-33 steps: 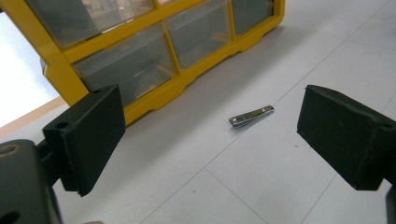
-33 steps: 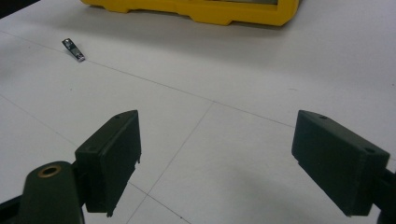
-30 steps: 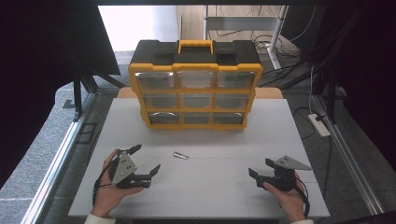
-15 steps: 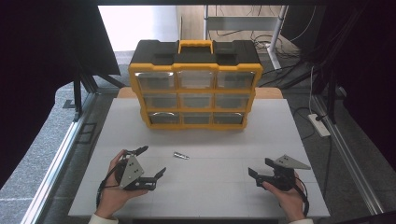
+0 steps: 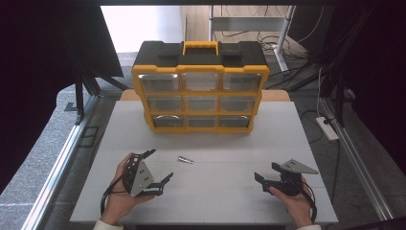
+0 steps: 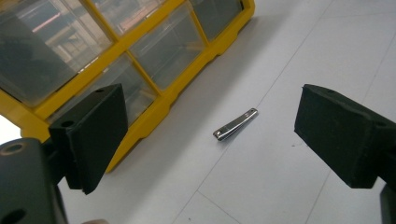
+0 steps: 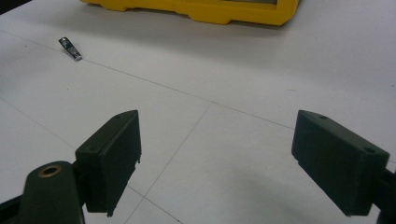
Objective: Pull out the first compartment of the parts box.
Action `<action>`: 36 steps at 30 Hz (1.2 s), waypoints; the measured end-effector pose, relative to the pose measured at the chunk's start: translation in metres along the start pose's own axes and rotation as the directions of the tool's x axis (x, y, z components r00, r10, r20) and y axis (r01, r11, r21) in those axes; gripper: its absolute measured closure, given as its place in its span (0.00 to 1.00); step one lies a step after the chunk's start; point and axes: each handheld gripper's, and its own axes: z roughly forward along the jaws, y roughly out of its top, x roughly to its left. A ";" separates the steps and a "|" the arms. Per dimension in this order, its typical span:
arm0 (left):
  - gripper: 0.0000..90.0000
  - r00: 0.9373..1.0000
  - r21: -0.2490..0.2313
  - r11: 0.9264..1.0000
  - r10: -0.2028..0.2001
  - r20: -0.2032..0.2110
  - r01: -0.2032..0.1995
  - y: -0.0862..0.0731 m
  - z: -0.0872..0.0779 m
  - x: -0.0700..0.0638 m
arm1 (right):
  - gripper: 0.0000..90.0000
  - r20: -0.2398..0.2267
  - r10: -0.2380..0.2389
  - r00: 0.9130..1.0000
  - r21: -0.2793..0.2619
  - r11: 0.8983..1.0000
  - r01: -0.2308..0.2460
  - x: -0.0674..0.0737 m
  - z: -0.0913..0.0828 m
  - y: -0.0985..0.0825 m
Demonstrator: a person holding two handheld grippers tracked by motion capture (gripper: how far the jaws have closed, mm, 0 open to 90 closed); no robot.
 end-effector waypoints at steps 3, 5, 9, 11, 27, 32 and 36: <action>0.11 1.000 0.012 1.000 0.023 -0.009 -0.023 0.001 0.000 0.001 | 0.17 0.003 -0.001 1.000 0.001 1.000 0.001 0.000 0.000 0.000; 0.11 0.998 0.019 0.999 0.051 -0.026 -0.051 0.003 -0.001 0.002 | 0.17 0.005 0.000 1.000 0.001 1.000 0.000 0.000 0.000 0.000; 0.11 0.997 0.021 0.997 0.076 -0.023 -0.076 0.005 0.001 0.000 | 0.17 0.012 0.006 1.000 0.003 1.000 -0.007 -0.001 0.000 -0.001; 0.11 0.996 0.024 0.996 0.090 -0.020 -0.089 0.005 0.002 -0.001 | 0.17 0.014 0.005 1.000 0.003 1.000 -0.005 -0.001 0.000 -0.001; 0.11 0.984 0.036 0.984 0.174 -0.040 -0.173 0.006 0.005 -0.010 | 0.17 0.016 0.014 1.000 0.004 1.000 -0.014 -0.003 -0.001 -0.001; 0.10 0.979 0.030 0.980 0.198 -0.052 -0.197 0.005 0.005 -0.011 | 0.17 0.016 0.014 1.000 0.004 1.000 -0.014 -0.003 -0.001 -0.001; 0.11 0.976 0.023 0.978 0.210 -0.057 -0.209 0.005 0.006 -0.011 | 0.17 0.016 0.013 1.000 0.006 1.000 -0.013 -0.003 -0.001 -0.002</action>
